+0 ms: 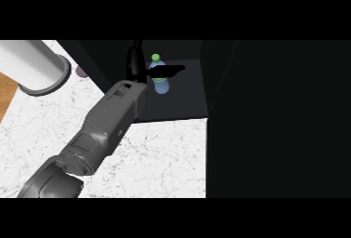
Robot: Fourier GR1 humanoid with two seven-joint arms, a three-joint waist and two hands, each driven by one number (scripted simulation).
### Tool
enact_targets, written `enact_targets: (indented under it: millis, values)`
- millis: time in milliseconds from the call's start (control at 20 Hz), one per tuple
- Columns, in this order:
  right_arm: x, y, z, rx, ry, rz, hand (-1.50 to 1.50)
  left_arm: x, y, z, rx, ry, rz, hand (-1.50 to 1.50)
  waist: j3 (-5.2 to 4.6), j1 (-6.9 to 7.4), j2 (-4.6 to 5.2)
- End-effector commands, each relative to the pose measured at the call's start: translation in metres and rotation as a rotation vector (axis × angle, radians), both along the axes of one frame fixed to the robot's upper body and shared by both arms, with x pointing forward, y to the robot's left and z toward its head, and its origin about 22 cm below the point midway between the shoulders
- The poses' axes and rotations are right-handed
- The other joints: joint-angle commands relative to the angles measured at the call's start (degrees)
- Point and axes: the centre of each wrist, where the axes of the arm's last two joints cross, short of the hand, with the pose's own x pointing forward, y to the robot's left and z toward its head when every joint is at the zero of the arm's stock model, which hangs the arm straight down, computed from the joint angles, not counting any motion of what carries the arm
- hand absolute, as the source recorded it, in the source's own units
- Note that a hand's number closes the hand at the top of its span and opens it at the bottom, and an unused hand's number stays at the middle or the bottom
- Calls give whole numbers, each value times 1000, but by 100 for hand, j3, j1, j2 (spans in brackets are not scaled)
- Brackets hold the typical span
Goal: Pick up the bottled water, place it into the cabinet and close the cabinet
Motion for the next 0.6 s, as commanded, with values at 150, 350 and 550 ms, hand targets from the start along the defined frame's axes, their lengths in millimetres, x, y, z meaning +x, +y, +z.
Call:
enact_targets:
  millis: [150,350,550]
  values:
    - [1,-4,9,-14,-7,-29,-150,-1,36,-8,-136,-98,-117,-150,-20,247,-66]
    - [-14,2,7,-44,15,-33,-150,-6,22,-13,-166,-135,-178,-150,-17,295,-109]
    - [-9,-3,0,-27,1,-25,-150,-21,12,-33,-223,-150,-227,-150,-13,405,-146]
